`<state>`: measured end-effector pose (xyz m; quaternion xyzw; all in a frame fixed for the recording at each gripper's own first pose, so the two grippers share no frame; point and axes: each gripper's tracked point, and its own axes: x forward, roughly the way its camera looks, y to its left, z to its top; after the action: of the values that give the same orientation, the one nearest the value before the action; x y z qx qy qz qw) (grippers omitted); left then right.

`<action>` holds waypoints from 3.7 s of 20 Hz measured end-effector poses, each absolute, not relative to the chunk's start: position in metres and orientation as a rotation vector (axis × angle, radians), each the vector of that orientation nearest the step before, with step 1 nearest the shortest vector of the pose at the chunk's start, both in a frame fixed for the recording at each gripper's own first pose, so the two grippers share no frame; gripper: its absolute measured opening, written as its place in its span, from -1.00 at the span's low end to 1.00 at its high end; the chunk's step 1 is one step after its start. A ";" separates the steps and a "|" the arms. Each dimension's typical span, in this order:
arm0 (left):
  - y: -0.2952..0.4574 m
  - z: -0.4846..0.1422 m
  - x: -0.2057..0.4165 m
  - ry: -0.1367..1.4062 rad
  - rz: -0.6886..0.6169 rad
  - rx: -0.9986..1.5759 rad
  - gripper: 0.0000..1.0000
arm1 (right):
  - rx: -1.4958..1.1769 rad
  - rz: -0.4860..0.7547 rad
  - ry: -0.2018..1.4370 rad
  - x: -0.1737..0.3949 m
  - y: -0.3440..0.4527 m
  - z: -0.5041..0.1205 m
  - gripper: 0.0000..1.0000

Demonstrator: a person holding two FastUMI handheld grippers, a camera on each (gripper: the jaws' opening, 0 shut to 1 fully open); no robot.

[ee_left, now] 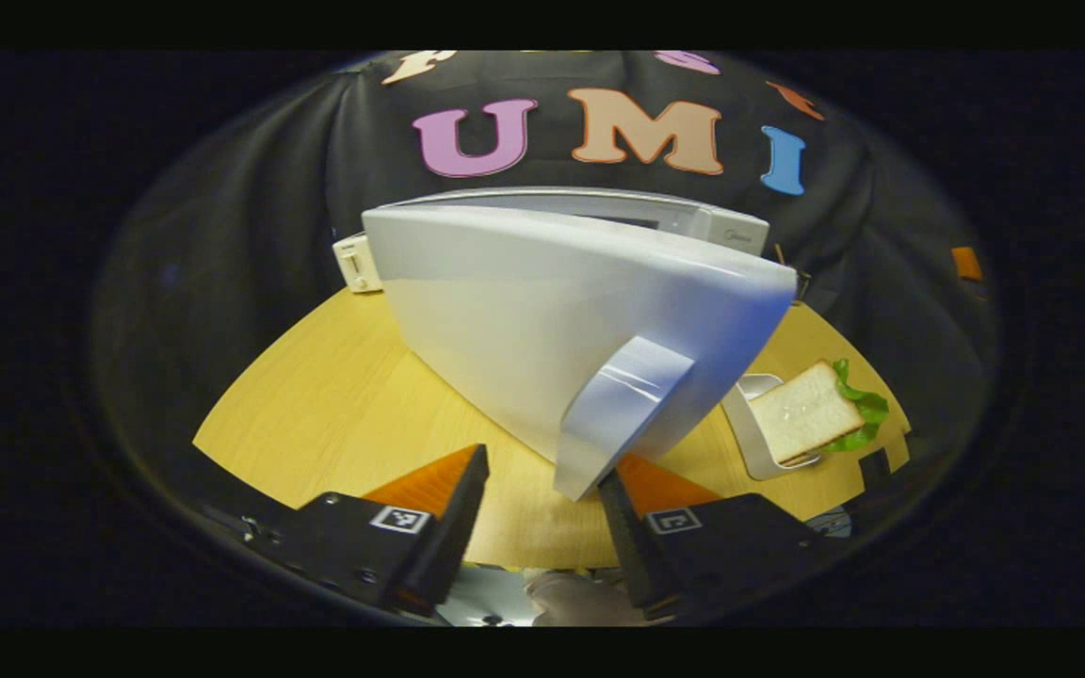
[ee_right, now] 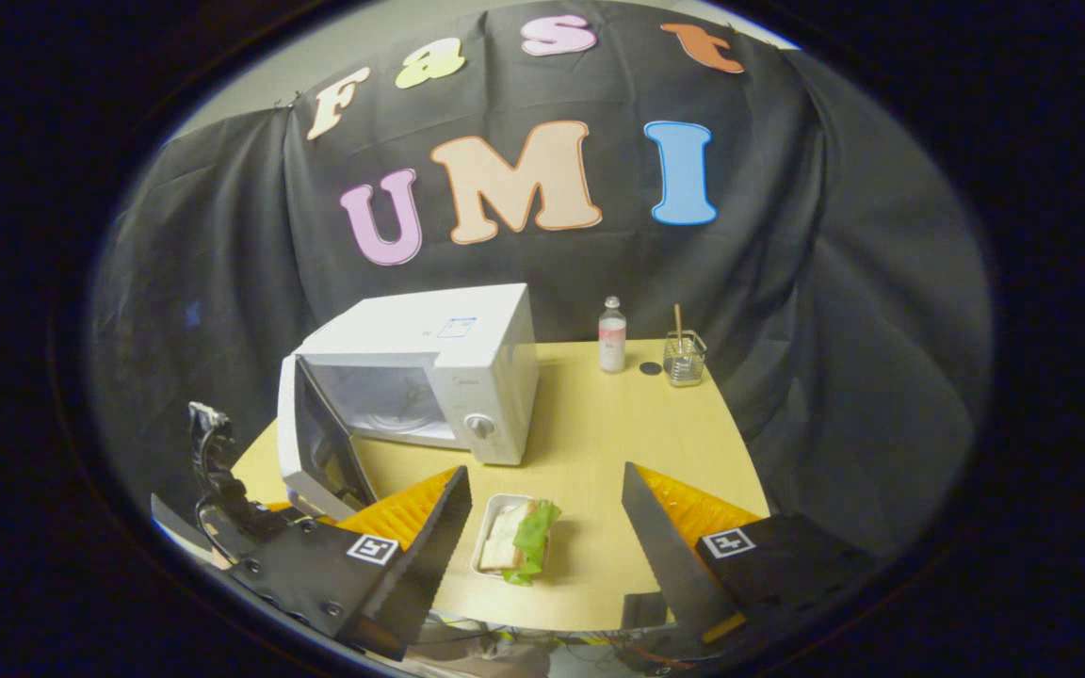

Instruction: Open the microwave oven with the left hand, put the food in, and close the microwave oven.

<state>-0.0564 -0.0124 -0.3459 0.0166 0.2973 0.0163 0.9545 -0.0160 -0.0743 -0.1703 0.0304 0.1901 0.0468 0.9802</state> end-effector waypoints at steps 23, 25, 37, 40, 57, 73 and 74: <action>0.186 -0.310 -0.151 0.584 0.142 -0.055 0.90 | 0.043 -0.001 0.385 -0.085 0.054 -0.179 0.87; 0.207 -0.306 -0.163 0.578 0.184 -0.077 0.90 | 0.034 -0.014 0.394 -0.094 0.062 -0.185 0.87; 0.308 -0.196 -0.173 0.299 0.433 -0.096 0.82 | 0.030 -0.033 0.529 -0.100 0.076 -0.227 0.89; 0.308 -0.155 -0.157 0.188 0.471 -0.065 0.82 | 0.032 -0.036 0.578 -0.079 0.062 -0.235 0.90; 0.239 -0.087 -0.078 0.039 0.578 -0.103 0.80 | 0.247 0.065 1.041 0.039 -0.030 -0.339 0.96; 0.194 -0.082 -0.037 0.069 0.586 -0.068 0.80 | 0.467 0.167 1.236 0.048 -0.017 -0.408 0.24; 0.191 -0.080 -0.033 0.072 0.581 -0.061 0.80 | 0.464 0.172 1.246 0.047 -0.017 -0.408 0.14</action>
<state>-0.0329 0.1913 -0.0800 -0.0302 0.0355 0.2865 0.9569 0.0467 -0.0169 -0.4077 0.2148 0.5775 0.0795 0.7836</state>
